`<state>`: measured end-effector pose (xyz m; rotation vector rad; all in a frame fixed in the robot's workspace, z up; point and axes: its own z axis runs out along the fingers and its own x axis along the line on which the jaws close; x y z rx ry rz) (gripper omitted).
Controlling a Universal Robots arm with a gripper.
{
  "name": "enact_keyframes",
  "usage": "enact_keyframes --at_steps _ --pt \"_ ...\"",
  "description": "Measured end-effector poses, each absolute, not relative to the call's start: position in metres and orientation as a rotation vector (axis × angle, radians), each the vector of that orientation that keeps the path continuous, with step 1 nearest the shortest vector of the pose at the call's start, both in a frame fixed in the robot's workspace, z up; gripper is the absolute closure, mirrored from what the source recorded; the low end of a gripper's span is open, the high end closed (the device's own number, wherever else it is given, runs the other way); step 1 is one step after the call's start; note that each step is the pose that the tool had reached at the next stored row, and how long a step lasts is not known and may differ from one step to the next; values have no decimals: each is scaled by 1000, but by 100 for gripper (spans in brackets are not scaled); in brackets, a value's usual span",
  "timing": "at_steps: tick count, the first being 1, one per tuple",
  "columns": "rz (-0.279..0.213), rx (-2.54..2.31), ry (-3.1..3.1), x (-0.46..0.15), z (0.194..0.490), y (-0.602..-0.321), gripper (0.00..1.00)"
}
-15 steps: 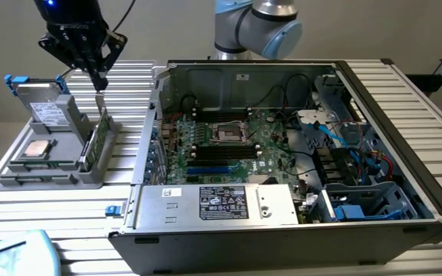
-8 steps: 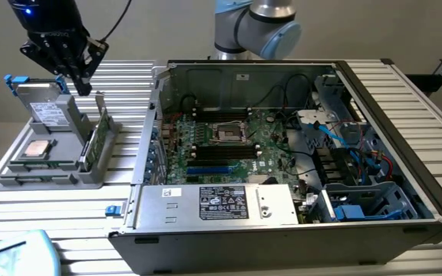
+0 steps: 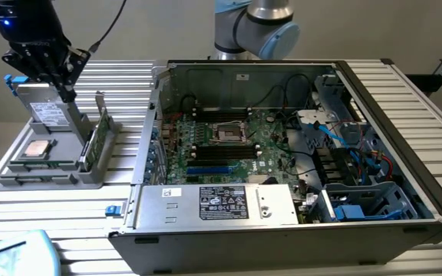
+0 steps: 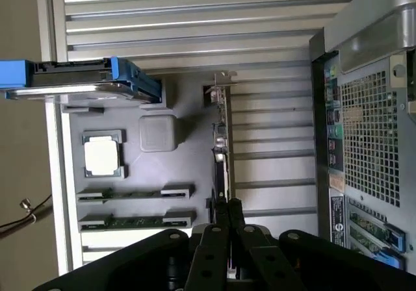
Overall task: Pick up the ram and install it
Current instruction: 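Reach for the ram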
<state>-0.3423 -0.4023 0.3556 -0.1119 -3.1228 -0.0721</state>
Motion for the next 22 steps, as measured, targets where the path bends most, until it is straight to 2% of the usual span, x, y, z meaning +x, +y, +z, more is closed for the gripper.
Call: enact_keyframes --at_steps 15,22 --pt "-70 -112 -3101 -396 329 -407 90" --pt "-70 -112 -3093 -413 321 -419 90"
